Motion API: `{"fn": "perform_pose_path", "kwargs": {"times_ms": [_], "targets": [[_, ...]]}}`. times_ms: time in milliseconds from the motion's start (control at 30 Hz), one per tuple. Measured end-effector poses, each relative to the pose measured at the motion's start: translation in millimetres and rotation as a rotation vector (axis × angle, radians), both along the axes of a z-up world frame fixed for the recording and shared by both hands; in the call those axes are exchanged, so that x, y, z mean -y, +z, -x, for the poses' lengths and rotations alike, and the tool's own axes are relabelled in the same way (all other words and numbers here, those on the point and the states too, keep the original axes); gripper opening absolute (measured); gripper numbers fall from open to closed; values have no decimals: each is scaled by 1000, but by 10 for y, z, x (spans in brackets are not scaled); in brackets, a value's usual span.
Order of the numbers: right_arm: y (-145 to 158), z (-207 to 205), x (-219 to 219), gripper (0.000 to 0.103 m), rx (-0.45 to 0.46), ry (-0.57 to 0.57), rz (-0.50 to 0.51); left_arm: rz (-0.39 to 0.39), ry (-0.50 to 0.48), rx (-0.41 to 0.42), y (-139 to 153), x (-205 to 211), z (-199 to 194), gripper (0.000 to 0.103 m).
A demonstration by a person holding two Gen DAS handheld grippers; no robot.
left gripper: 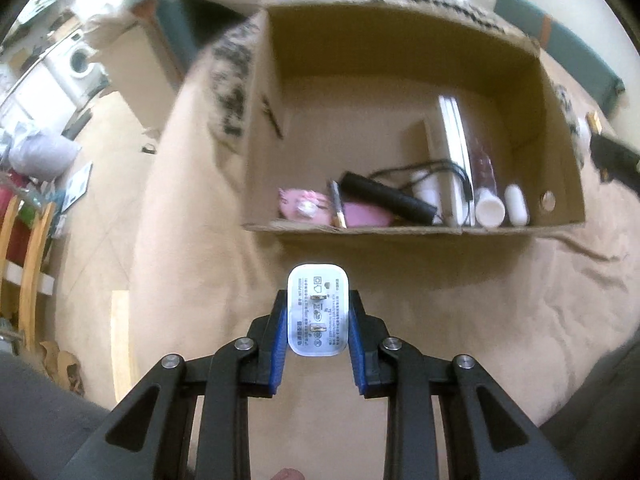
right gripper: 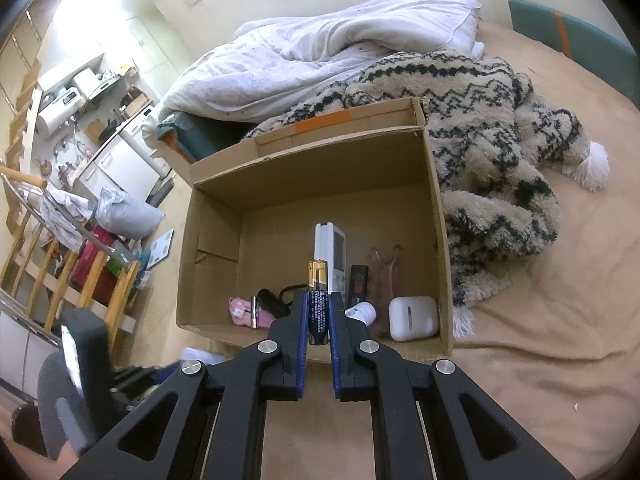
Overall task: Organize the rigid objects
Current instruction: 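Lower the charger and battery into the box and open both grippers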
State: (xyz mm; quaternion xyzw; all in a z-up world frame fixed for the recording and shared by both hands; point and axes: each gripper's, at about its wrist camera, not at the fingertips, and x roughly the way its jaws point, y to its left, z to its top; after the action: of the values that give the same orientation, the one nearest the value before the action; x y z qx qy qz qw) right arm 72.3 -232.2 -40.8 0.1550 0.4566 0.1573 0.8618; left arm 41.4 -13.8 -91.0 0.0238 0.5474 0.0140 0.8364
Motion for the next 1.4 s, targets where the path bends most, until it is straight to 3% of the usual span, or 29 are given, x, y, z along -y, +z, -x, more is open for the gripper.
{"fn": "perform_pose_path", "kwargs": {"times_ms": [267,433,767,933,1400], "targets": [[53,-20,22,11,16,-1,8,39,53,116,480,-110,99,24],[82,-123,55,11,30,-1,33,37,53,168,709,-102,-34,24],[11,-436,120,11,20,-29,58,44,86,212,889,-75,-545,24],[-68,-591,82,11,6,-21,73,20,84,202,844,-8,-784,24],[-422,-795,-56,11,-126,12,84,-77,59,119,291,219,-1104,24]]}}
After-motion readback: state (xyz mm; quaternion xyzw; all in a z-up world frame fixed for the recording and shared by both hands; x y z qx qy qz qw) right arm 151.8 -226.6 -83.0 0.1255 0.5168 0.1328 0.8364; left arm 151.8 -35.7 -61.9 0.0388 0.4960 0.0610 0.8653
